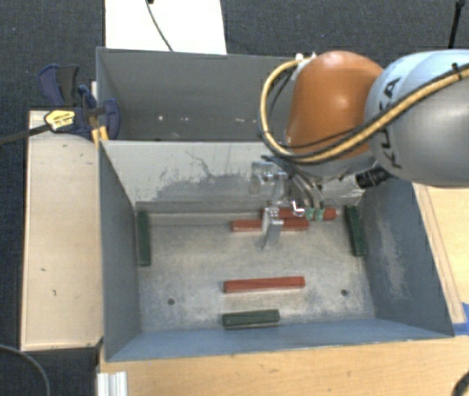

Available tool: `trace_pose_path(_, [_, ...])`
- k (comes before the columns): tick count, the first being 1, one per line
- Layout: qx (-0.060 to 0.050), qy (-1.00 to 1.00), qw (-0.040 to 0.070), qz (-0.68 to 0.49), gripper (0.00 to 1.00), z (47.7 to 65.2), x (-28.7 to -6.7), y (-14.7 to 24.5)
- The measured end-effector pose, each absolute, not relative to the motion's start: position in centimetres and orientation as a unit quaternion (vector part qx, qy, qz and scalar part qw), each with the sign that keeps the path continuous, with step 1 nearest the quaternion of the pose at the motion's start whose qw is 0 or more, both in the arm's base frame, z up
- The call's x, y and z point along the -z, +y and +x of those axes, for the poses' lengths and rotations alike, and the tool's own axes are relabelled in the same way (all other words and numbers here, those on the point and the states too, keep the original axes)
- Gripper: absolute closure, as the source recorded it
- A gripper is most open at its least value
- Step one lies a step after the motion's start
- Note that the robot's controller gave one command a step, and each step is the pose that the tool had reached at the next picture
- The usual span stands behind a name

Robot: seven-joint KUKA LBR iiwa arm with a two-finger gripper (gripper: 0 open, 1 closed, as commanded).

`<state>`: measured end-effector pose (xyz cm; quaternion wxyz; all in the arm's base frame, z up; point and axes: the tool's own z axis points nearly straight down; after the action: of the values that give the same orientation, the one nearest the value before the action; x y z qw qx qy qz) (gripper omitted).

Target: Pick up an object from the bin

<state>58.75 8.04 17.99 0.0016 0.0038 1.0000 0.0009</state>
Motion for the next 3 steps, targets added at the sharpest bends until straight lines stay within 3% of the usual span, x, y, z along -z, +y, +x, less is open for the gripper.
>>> trace_pose_path(1, [0.001,0.993,-0.002,-0.119,0.0,55.0,-6.8,-6.3])
trace_pose_path(2, [-0.001,0.939,0.0,-0.345,0.0,54.6,-7.0,0.8])
trace_pose_path(3, [-0.001,0.94,0.0,-0.342,1.0,54.6,-7.1,0.6])
